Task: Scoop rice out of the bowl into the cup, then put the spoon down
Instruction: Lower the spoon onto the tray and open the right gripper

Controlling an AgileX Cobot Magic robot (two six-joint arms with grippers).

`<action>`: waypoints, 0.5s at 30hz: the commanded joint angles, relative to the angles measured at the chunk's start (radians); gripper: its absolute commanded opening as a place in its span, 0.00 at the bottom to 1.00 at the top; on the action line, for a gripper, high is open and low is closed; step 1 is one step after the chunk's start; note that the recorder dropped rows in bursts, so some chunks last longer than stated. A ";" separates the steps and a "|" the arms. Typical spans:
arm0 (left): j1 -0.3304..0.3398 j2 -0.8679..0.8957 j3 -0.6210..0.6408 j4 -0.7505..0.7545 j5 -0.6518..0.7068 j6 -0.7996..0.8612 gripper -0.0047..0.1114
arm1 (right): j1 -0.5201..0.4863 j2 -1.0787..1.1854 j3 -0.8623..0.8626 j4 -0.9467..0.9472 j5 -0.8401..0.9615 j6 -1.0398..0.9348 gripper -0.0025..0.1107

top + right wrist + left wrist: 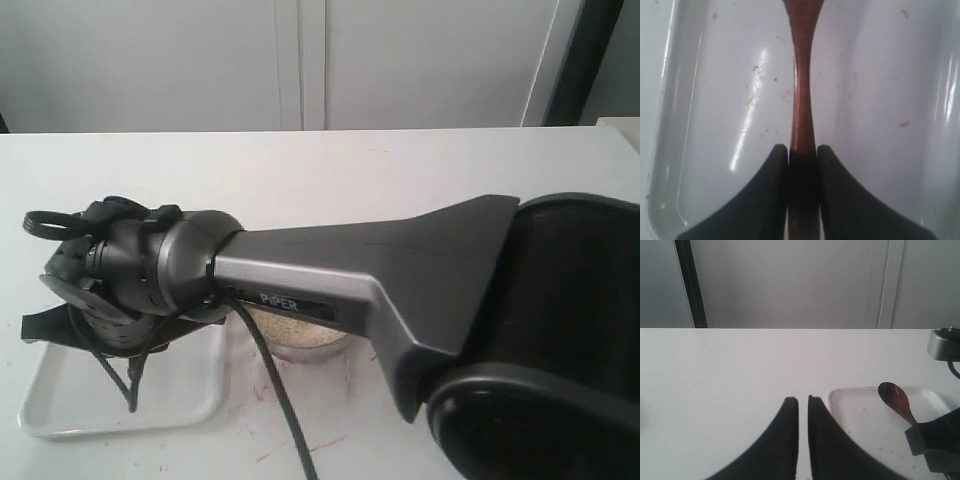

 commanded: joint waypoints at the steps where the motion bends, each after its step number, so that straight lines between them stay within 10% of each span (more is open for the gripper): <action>1: -0.003 -0.004 0.004 -0.005 -0.004 -0.005 0.16 | 0.004 0.018 -0.017 -0.052 -0.004 0.055 0.02; 15: -0.003 -0.004 0.004 -0.005 -0.004 -0.005 0.16 | 0.004 0.052 -0.023 -0.032 -0.010 0.109 0.02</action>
